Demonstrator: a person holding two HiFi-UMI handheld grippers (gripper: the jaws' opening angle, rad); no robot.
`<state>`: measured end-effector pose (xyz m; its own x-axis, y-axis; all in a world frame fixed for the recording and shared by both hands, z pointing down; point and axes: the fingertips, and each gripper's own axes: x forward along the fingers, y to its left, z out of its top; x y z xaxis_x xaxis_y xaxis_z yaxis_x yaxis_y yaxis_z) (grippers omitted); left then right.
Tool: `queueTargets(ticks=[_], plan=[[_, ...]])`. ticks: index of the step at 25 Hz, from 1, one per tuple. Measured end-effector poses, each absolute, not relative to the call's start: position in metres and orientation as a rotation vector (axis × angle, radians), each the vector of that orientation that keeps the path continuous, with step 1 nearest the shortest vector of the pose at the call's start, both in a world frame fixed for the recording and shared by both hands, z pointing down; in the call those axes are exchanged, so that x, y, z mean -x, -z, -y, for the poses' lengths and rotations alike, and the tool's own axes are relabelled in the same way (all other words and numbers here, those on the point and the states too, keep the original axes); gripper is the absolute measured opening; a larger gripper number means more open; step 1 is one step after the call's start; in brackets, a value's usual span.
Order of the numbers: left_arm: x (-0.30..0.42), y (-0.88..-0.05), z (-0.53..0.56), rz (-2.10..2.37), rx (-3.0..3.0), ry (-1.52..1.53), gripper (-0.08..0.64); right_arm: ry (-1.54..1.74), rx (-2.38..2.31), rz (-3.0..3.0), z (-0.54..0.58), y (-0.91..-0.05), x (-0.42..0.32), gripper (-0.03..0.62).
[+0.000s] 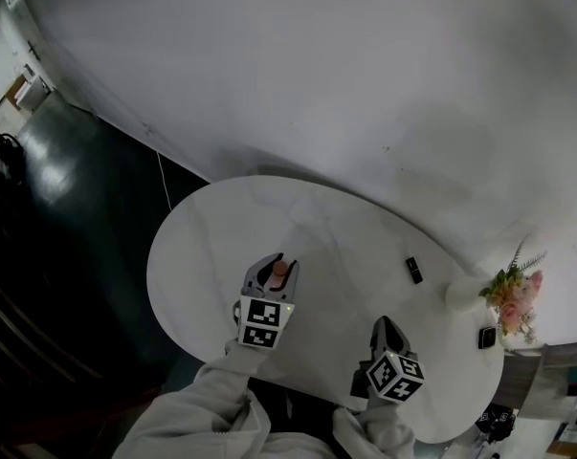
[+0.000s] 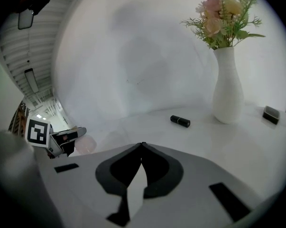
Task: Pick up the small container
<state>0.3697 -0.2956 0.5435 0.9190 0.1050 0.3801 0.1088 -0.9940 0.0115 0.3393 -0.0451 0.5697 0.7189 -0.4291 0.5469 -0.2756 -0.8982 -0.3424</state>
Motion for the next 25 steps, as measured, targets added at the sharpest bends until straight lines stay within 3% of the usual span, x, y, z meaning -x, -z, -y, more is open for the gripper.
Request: queueTargets(ticks=[25], plan=[[-0.234, -0.485, 0.328, -0.148, 3.129, 0.54, 0.115, 0.724, 2.601, -0.979, 0.084, -0.477, -0.307, 0.049]])
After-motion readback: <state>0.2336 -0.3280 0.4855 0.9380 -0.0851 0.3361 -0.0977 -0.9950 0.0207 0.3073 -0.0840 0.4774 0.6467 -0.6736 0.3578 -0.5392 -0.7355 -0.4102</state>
